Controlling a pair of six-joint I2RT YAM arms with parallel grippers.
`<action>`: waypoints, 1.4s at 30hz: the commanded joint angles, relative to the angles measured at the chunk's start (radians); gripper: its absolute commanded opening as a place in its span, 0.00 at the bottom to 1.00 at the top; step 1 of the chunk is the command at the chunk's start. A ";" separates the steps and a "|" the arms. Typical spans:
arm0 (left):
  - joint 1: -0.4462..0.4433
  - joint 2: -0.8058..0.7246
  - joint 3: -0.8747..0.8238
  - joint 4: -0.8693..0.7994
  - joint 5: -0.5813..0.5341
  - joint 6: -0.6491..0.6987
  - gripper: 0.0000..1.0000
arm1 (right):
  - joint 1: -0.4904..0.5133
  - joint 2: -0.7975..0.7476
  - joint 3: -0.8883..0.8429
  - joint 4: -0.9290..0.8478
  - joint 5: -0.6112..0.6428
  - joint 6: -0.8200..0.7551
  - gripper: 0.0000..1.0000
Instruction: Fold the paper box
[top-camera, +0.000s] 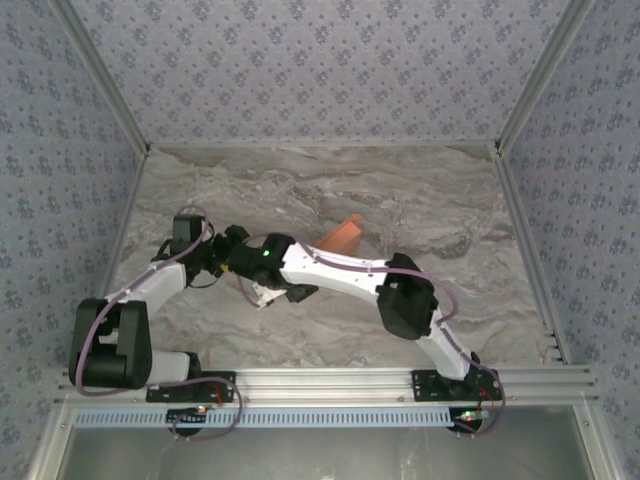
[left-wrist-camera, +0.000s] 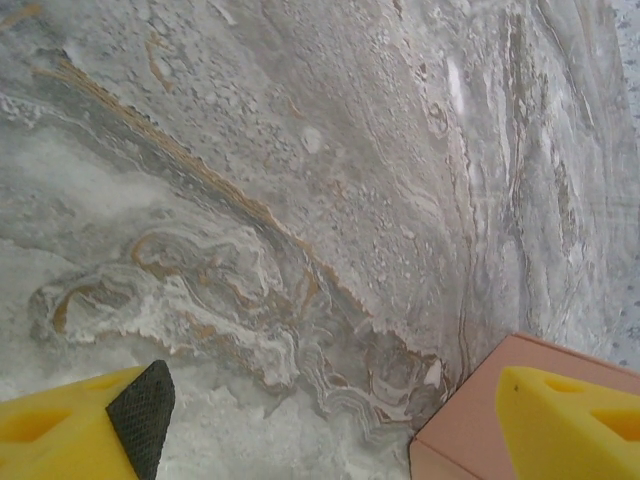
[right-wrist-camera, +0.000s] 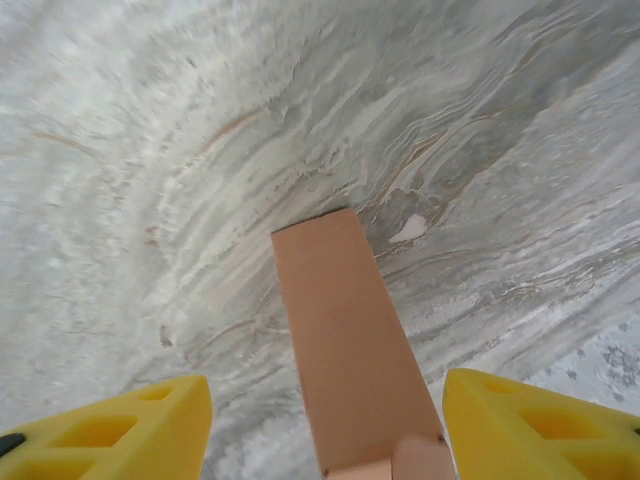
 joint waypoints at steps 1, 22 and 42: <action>-0.029 -0.053 0.052 -0.094 -0.046 0.066 0.86 | -0.001 -0.149 -0.006 0.050 -0.232 0.016 0.66; -0.520 -0.003 0.324 -0.278 -0.202 0.493 0.84 | -0.754 -0.418 -0.387 0.350 -0.751 0.181 0.77; -0.514 -0.034 0.234 -0.159 -0.186 0.402 0.84 | -0.738 -0.290 -0.333 0.355 -0.753 0.143 0.34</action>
